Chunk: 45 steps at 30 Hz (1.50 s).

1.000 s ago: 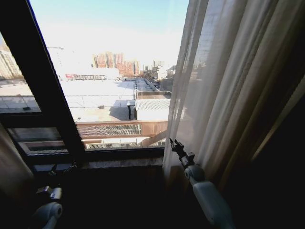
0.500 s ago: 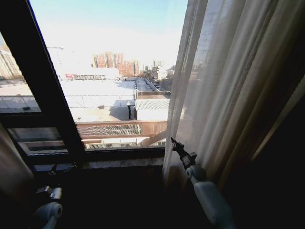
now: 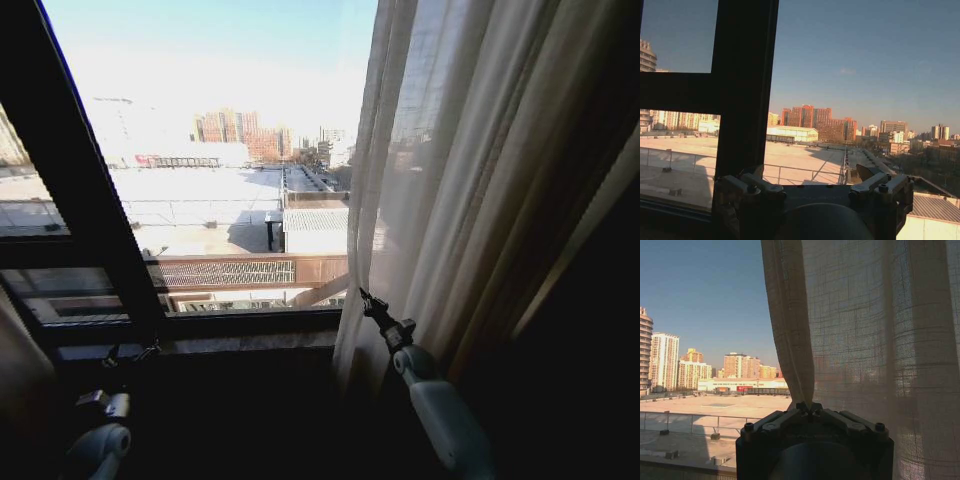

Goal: Open the curtains by pulling them apart, changing their state from closed to fully open.

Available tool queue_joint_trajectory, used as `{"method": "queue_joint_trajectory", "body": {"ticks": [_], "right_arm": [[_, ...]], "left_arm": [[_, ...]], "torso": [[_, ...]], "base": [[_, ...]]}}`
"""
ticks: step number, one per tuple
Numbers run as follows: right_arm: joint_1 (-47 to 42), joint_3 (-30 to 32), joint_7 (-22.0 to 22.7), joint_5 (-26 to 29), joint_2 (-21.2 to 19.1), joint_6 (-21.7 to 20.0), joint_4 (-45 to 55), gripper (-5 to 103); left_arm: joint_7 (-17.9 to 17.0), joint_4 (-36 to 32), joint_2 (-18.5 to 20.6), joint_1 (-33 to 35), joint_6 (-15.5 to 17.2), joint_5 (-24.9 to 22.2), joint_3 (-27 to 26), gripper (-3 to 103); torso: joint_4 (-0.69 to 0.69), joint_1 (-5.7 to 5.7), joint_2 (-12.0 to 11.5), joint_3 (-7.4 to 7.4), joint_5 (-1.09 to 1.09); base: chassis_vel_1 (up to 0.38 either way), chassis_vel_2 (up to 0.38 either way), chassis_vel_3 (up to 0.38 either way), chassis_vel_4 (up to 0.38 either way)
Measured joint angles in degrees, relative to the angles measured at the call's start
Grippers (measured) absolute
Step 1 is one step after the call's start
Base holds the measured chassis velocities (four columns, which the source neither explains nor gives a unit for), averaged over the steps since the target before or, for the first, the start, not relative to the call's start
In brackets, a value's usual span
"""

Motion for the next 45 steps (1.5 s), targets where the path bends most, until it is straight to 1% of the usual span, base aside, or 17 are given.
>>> {"method": "queue_joint_trajectory", "body": {"ticks": [5,13,18,22,26,28,29,30,31,32,33,36,37,39,41,44,45], "right_arm": [[-0.41,0.46,-0.55,0.23,-0.30,0.16,0.00,0],[-0.85,0.72,-0.80,0.49,-0.55,0.45,0.23,0],[-1.30,0.56,-0.78,0.83,-0.58,1.66,0.55,0],[-1.30,0.64,-1.28,0.04,-0.58,2.24,0.44,0],[-1.18,0.57,-1.91,-0.70,-0.82,2.40,0.38,0],[-0.99,0.38,-1.92,-0.91,-0.89,2.41,0.31,0],[-0.99,0.38,-1.92,-0.91,-0.89,2.41,0.31,0],[-0.94,0.32,-1.92,-1.02,-0.91,2.40,0.27,0],[-0.84,0.21,-1.93,-1.09,-0.96,2.38,0.23,0],[-0.60,-0.02,-1.83,-1.10,-1.03,2.25,0.09,0],[-0.27,-0.19,-1.43,-1.10,-1.11,2.00,-0.29,0],[0.28,-0.33,-0.57,-1.24,-1.32,1.72,-0.97,0],[0.76,-0.33,0.34,-1.57,-1.54,1.43,-1.59,0],[2.13,0.40,3.68,-2.28,-2.23,0.23,-3.28,0],[2.27,0.53,4.09,-2.38,-2.32,0.14,-3.50,0],[3.07,2.86,8.68,-3.00,-4.11,-1.66,-5.04,0],[3.07,2.86,8.68,-3.00,-4.11,-1.66,-5.04,0]], "left_arm": [[0.00,0.00,0.00,0.00,0.00,0.00,0.00,100],[0.00,0.00,0.00,0.00,0.00,0.00,0.00,100],[0.00,0.00,-0.01,0.00,0.00,0.00,0.01,100],[0.01,-0.01,-0.01,0.00,0.00,0.00,0.01,100],[0.05,-0.01,-0.01,0.00,0.00,0.00,0.02,100],[0.05,-0.01,-0.01,0.00,0.00,0.00,0.01,100],[0.05,-0.01,-0.01,0.00,0.00,0.00,0.01,100],[0.04,0.00,0.00,0.00,0.00,0.00,0.01,100],[0.02,0.00,-0.01,0.00,0.00,0.00,0.01,100],[-0.01,0.00,0.00,0.00,0.00,0.00,-0.01,100],[-0.03,0.00,0.00,0.00,0.00,0.00,-0.02,100],[-0.03,0.00,0.00,0.00,0.00,0.00,-0.02,100],[-0.04,0.00,0.00,0.00,0.00,0.00,-0.02,100],[-0.03,0.00,0.00,0.00,0.00,0.00,-0.01,100],[-0.03,-0.01,-0.01,0.00,0.00,0.00,-0.01,100],[-0.02,-0.01,0.00,0.00,0.00,0.00,0.00,100],[-0.02,-0.01,0.00,0.00,0.00,0.00,0.00,100]], "torso": [[-0.03,0.00,0.00,0.00,0.01],[0.00,0.01,0.00,0.00,0.00],[-0.01,0.00,0.00,0.00,0.00],[-0.03,0.01,0.00,0.00,0.02],[-0.04,0.00,0.00,0.00,0.04],[0.01,0.00,0.00,0.00,0.02],[0.01,0.00,0.00,0.00,0.02],[0.02,0.00,0.00,0.00,-0.01],[0.04,0.01,0.00,0.00,-0.08],[0.05,0.01,0.00,0.00,-0.06],[0.04,0.00,0.00,0.00,-0.01],[0.02,0.00,0.00,0.00,0.00],[0.02,0.00,0.00,0.00,-0.01],[-0.01,-0.01,0.00,0.00,0.03],[-0.01,-0.01,0.00,0.00,0.03],[-0.01,0.00,0.00,0.00,0.01],[-0.01,0.00,0.00,0.00,0.01]], "base": [[-0.277,-0.297,0.293,0.290],[-0.353,-0.332,0.353,0.350],[-0.337,-0.355,0.337,0.352],[-0.268,-0.277,0.254,0.266],[-0.071,-0.145,0.125,0.088],[0.000,0.000,0.000,0.000],[0.000,0.000,0.000,0.000],[0.000,0.000,0.000,0.000],[0.042,0.051,-0.041,-0.014],[0.046,0.067,-0.056,-0.048],[0.063,0.067,-0.042,-0.060],[0.042,0.032,-0.028,-0.040],[0.000,0.000,0.000,0.000],[0.000,0.000,0.000,0.000],[0.000,0.000,0.000,0.000],[0.000,0.000,0.000,0.000],[0.000,0.000,0.000,0.000]]}}
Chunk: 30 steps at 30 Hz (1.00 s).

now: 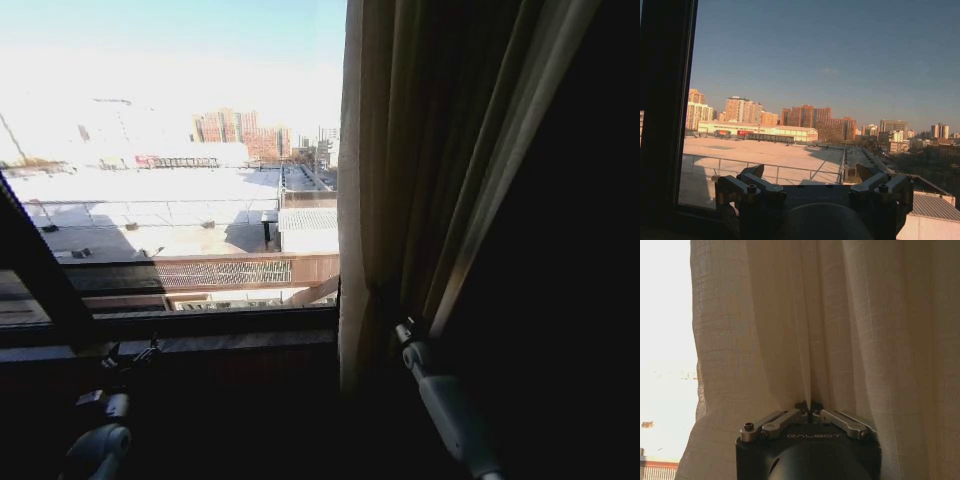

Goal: Open the curtains by pulling them apart, changing their state from closed to fully open.

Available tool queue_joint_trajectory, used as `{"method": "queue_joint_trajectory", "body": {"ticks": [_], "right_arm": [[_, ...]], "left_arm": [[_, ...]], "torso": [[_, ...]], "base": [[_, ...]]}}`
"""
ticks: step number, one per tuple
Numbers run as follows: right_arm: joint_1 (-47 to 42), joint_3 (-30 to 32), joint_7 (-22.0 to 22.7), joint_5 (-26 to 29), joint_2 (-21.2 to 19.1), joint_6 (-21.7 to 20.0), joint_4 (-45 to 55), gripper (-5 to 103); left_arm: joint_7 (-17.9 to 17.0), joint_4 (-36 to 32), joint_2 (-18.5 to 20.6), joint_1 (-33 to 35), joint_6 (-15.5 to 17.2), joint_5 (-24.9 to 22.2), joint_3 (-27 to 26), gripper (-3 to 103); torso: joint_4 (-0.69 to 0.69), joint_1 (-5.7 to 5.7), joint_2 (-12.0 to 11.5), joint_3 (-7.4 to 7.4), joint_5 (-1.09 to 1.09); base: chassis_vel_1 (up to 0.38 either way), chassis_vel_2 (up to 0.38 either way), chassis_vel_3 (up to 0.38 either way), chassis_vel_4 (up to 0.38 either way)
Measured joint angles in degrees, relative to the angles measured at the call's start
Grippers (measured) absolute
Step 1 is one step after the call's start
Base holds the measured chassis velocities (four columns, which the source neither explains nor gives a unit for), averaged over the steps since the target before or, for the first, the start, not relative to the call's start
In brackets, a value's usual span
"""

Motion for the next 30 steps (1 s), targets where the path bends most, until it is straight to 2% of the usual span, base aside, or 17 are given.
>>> {"method": "queue_joint_trajectory", "body": {"ticks": [8,18,25,30], "right_arm": [[-2.28,6.26,4.25,-0.59,-3.78,-1.72,0.64,0],[-6.61,9.74,8.62,-1.62,-7.03,-2.88,2.69,0],[-7.39,9.92,10.49,-3.21,-6.55,-3.39,3.25,0],[-8.28,8.72,10.22,-2.93,-5.35,-3.88,5.11,0]], "left_arm": [[0.01,0.00,0.00,0.00,0.00,0.00,0.00,100],[0.02,0.00,0.00,0.00,0.00,0.00,0.00,100],[0.02,0.00,0.00,0.00,0.00,0.00,0.00,100],[0.02,0.00,0.00,0.00,0.00,0.00,0.00,100]], "torso": [[0.00,0.00,0.00,0.00,0.00],[0.00,0.00,0.00,-0.01,-0.01],[0.00,0.00,0.00,0.00,-0.01],[0.02,0.00,0.00,0.00,-0.01]], "base": [[0.000,0.000,0.000,0.000],[0.000,0.000,0.000,0.000],[0.000,0.000,0.000,0.000],[0.000,0.000,0.000,0.000]]}}
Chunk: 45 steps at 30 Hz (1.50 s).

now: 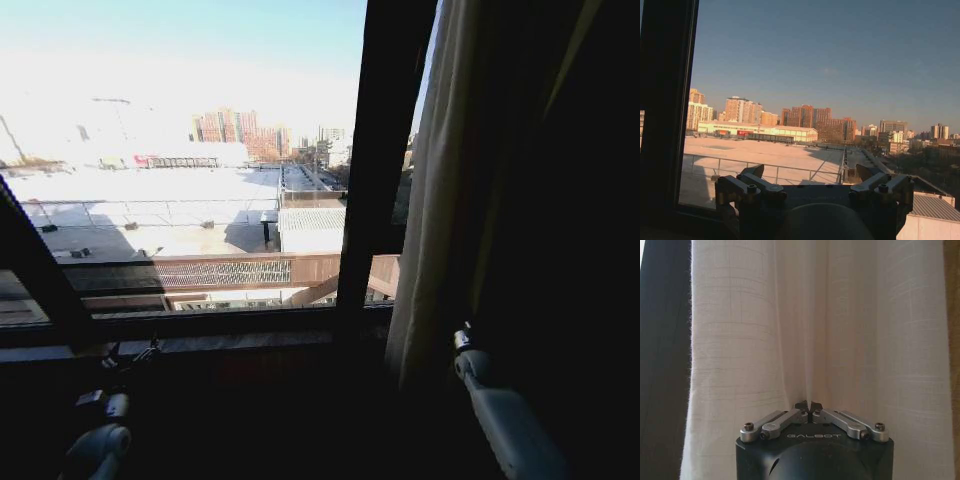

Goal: Open the curtains by pulling them apart, changing their state from closed to fully open.

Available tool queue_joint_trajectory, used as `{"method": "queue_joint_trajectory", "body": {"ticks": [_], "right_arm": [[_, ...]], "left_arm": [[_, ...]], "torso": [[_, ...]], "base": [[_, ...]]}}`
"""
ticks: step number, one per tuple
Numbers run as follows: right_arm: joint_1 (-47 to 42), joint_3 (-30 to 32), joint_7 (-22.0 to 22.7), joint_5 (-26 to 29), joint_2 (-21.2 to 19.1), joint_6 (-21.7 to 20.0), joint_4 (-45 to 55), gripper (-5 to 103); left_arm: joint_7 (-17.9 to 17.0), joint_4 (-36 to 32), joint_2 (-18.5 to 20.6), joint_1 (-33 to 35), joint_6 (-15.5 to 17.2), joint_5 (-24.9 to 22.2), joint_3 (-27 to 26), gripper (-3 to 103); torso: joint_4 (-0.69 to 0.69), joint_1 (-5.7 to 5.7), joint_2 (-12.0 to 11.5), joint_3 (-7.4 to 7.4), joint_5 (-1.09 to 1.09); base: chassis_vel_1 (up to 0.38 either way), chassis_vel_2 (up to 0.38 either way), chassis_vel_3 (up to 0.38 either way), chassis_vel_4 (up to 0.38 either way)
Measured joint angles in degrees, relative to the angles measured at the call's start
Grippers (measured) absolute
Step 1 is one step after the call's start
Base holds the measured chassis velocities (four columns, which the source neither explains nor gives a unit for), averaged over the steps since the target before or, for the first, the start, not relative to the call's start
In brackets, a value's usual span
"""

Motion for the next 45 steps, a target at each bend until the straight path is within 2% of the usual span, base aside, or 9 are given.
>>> {"method": "queue_joint_trajectory", "body": {"ticks": [2,5,10,14,21,24,26,29,45], "right_arm": [[-0.39,-0.23,-0.77,0.57,0.14,-0.11,0.70,-3],[-2.58,-1.12,-4.11,2.34,0.53,-0.38,4.11,12],[-4.73,-2.07,-6.78,5.53,0.46,-0.86,7.86,22],[-7.82,-3.20,-8.26,7.01,0.42,-0.10,12.81,44],[-10.43,-3.44,-9.35,6.81,-0.16,-0.11,16.26,61],[-12.17,-3.45,-9.63,5.44,-1.20,-0.72,17.92,82],[-12.48,-3.51,-9.64,5.18,-1.43,-0.82,17.99,82],[-13.93,-3.67,-9.64,5.83,-1.99,-1.72,18.26,99],[-15.17,-3.43,-9.06,6.63,-2.02,-2.72,20.18,100]], "left_arm": [[0.00,0.00,0.00,0.00,0.00,0.00,0.00,100],[0.00,0.00,0.00,0.00,0.00,0.00,0.00,100],[0.00,0.00,0.00,0.00,0.00,0.00,0.00,100],[0.00,0.00,0.00,0.00,0.00,0.00,0.00,100],[0.00,0.00,0.00,0.00,0.00,0.00,0.00,100],[0.00,0.00,0.00,0.00,0.00,0.00,0.00,100],[0.00,0.00,0.00,0.00,0.00,0.00,0.00,100],[0.00,0.00,0.00,0.00,0.00,0.00,0.00,100],[0.00,0.00,0.00,0.00,0.00,0.00,0.00,100]], "torso": [[0.00,0.00,0.00,0.00,0.00],[-0.01,0.00,0.00,0.01,0.01],[-0.01,0.00,0.00,0.00,0.00],[-0.01,0.00,0.00,0.00,0.00],[-0.01,0.00,0.00,0.00,-0.01],[-0.01,0.00,0.00,0.00,-0.01],[-0.01,0.00,0.00,0.00,0.00],[-0.01,0.00,0.00,0.00,0.00],[-0.01,0.01,0.00,0.00,0.00]], "base": [[0.000,0.000,0.000,0.000],[0.000,0.000,0.000,0.000],[0.000,0.000,0.000,0.000],[0.000,0.000,0.000,0.000],[0.000,0.000,0.000,0.000],[0.000,0.000,0.000,0.000],[0.000,0.000,0.000,0.000],[0.000,0.000,0.000,0.000],[0.000,0.000,0.000,0.000]]}}
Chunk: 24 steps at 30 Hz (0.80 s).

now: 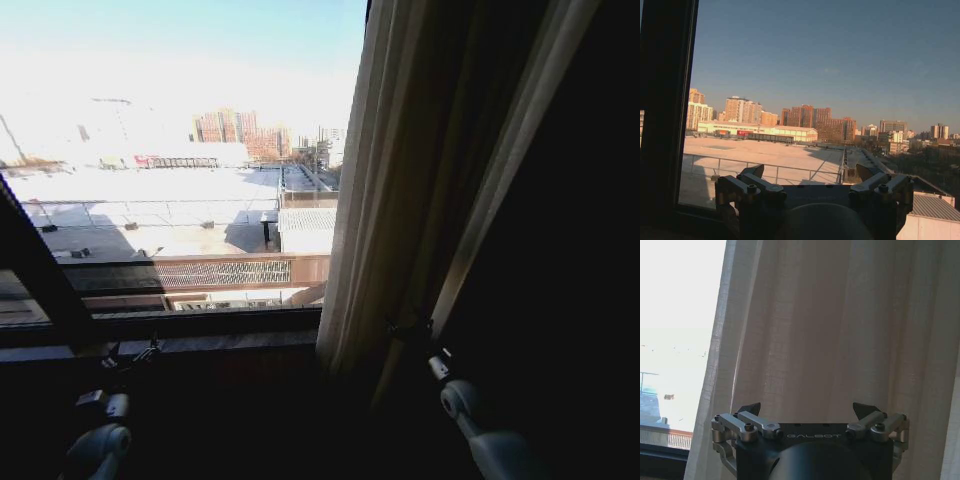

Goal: Open the curtains by pulling them apart, changing their state from closed to fully open.

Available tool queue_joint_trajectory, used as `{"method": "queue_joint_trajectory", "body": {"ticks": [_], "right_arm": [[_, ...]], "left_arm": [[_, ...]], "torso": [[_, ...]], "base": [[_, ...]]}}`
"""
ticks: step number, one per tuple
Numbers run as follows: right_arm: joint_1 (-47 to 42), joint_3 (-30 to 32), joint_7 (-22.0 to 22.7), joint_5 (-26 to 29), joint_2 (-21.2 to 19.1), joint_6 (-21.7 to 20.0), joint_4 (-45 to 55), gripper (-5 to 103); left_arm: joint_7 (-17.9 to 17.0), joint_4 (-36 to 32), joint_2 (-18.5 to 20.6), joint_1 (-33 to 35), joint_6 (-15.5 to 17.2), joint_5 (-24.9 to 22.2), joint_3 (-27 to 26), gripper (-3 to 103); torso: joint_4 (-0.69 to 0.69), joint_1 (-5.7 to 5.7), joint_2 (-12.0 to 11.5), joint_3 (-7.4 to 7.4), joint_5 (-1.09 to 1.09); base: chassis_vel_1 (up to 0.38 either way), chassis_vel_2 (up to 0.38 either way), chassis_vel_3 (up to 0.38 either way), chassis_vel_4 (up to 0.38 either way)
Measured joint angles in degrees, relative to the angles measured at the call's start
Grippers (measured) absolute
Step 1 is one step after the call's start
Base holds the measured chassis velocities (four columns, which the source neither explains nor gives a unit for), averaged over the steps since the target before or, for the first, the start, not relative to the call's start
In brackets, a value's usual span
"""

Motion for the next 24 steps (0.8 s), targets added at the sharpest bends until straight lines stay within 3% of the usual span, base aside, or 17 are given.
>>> {"method": "queue_joint_trajectory", "body": {"ticks": [12,24], "right_arm": [[0.07,0.06,0.06,0.01,0.01,0.00,-0.08,100],[0.11,0.07,0.08,0.01,0.02,0.03,-0.14,100]], "left_arm": [[0.00,0.00,0.00,0.00,0.00,0.00,0.00,100],[0.00,0.00,0.00,0.00,0.00,0.00,0.00,100]], "torso": [[0.00,0.00,0.00,0.00,0.00],[0.00,0.00,0.00,0.00,-0.02]], "base": [[0.016,0.005,-0.020,-0.001],[0.214,0.107,-0.189,-0.109]]}}
